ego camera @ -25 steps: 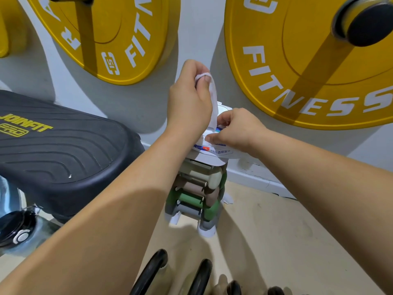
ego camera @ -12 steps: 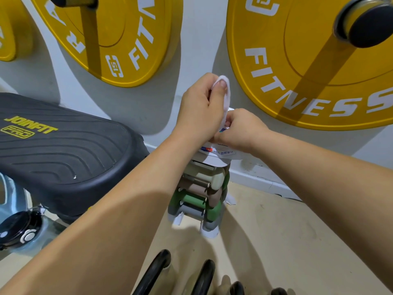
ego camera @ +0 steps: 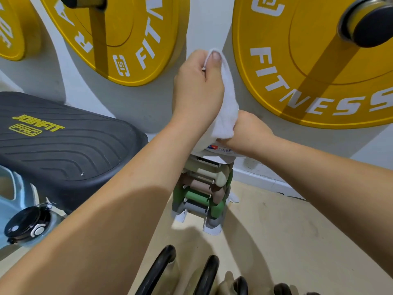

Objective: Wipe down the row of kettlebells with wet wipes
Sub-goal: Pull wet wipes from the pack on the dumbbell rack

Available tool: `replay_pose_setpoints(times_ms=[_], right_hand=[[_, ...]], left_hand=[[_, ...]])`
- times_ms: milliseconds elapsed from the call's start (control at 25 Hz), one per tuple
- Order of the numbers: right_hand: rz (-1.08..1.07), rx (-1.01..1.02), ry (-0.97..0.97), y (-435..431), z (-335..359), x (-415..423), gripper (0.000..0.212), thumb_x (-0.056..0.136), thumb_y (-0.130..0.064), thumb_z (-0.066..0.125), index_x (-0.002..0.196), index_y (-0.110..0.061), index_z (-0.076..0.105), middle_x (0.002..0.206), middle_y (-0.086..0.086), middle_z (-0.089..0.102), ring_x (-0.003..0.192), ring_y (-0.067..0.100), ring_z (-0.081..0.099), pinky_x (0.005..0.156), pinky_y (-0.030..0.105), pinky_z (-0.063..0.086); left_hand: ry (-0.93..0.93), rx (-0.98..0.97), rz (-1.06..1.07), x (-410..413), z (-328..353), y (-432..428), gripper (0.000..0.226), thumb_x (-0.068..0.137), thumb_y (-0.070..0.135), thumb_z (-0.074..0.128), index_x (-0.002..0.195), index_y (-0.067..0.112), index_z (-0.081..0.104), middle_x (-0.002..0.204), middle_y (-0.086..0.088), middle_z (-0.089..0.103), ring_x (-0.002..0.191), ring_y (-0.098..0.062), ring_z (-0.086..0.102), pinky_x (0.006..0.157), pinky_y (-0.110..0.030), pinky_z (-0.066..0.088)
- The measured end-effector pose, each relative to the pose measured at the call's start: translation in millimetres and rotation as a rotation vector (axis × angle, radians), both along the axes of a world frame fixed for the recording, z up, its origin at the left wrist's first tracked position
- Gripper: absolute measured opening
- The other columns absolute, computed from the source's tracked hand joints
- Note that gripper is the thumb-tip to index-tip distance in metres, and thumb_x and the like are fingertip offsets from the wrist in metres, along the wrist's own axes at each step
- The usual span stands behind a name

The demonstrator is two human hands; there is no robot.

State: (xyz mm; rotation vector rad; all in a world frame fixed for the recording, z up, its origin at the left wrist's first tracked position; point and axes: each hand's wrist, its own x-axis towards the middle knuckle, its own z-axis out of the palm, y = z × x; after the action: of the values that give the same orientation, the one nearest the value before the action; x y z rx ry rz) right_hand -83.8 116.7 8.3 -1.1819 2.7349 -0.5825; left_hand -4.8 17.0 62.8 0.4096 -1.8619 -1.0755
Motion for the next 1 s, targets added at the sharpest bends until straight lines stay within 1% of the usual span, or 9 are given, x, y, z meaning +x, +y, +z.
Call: replay_pose_setpoints(times_ms=[200,320,440,520,560,680,760,920,1000], right_hand=[[0.075,-0.172,-0.182,21.0,2.2,14.6,0.012,0.082,-0.019,0.061,0.084,-0.029,0.067,0.089,-0.008,0.068,0.091,0.024,0.063,0.081,0.038,0.057],[0.085,-0.236,-0.289,36.4,11.5,36.7,0.026,0.080,-0.004,0.063,0.100,-0.019,0.070,0.107,-0.003,0.072,0.104,0.020,0.065,0.093,0.040,0.056],[0.139,-0.527,-0.828,66.0,34.3,71.6,0.054,0.072,0.016,0.058,0.121,-0.005,0.067,0.118,0.008,0.073,0.113,0.022,0.067,0.098,0.047,0.054],[0.181,-0.695,-1.178,89.9,43.2,98.2,0.047,0.081,0.008,0.061,0.128,0.001,0.062,0.115,0.015,0.072,0.104,0.023,0.069,0.091,0.039,0.058],[0.127,-0.739,-1.229,99.2,42.8,108.8,0.039,0.090,-0.003,0.062,0.128,-0.001,0.063,0.114,0.015,0.073,0.100,0.023,0.069,0.091,0.038,0.057],[-0.080,-0.769,-1.200,120.9,26.7,122.3,0.028,0.098,-0.020,0.061,0.123,-0.008,0.063,0.105,0.009,0.075,0.089,0.022,0.070,0.083,0.042,0.057],[-0.110,-0.810,-1.208,132.8,20.0,122.1,0.029,0.101,-0.022,0.057,0.127,-0.010,0.062,0.109,0.005,0.075,0.092,0.022,0.073,0.078,0.039,0.056],[-0.198,-0.919,-1.266,152.6,16.3,120.6,0.033,0.103,-0.025,0.054,0.133,-0.015,0.059,0.122,0.010,0.073,0.113,0.028,0.070,0.091,0.042,0.057],[-0.212,-0.897,-1.275,153.1,16.6,124.6,0.033,0.102,-0.023,0.056,0.132,-0.011,0.058,0.122,0.014,0.072,0.109,0.028,0.071,0.085,0.038,0.059]], left_hand=[[-0.012,0.087,-0.051,21.2,16.8,-7.2,0.034,0.107,0.030,0.044,0.076,0.018,0.044,0.064,0.009,0.036,0.057,-0.004,0.034,0.052,-0.019,0.032],[-0.060,0.077,-0.108,36.6,31.0,3.4,0.031,0.106,0.029,0.047,0.079,0.015,0.048,0.063,0.009,0.036,0.054,-0.003,0.034,0.051,-0.016,0.031],[-0.277,0.077,-0.216,54.1,30.2,16.5,0.028,0.105,0.031,0.049,0.082,0.015,0.052,0.064,0.004,0.040,0.056,-0.008,0.038,0.050,-0.021,0.034],[-0.424,0.140,-0.340,71.8,29.8,27.5,0.027,0.104,0.034,0.051,0.088,0.014,0.060,0.070,-0.003,0.049,0.062,-0.014,0.047,0.053,-0.024,0.039],[-0.466,0.187,-0.395,79.6,28.9,33.7,0.026,0.103,0.035,0.053,0.091,0.014,0.063,0.074,-0.005,0.055,0.065,-0.018,0.052,0.057,-0.028,0.043],[-0.539,0.319,-0.516,101.0,22.5,51.4,0.015,0.098,0.029,0.063,0.093,0.017,0.071,0.081,-0.003,0.072,0.073,-0.020,0.069,0.068,-0.034,0.054],[-0.555,0.461,-0.576,113.8,14.8,53.4,0.010,0.096,0.027,0.069,0.094,0.018,0.070,0.077,0.000,0.071,0.069,-0.016,0.067,0.066,-0.030,0.055],[-0.764,0.806,-0.735,139.9,-18.5,58.0,0.053,0.072,0.065,0.080,0.099,0.020,0.069,0.082,0.001,0.057,0.073,-0.013,0.059,0.067,-0.027,0.051],[-0.813,0.852,-0.875,147.0,-40.0,75.1,0.071,0.067,0.071,0.078,0.113,0.019,0.071,0.111,-0.004,0.069,0.105,-0.018,0.066,0.090,-0.039,0.055]])
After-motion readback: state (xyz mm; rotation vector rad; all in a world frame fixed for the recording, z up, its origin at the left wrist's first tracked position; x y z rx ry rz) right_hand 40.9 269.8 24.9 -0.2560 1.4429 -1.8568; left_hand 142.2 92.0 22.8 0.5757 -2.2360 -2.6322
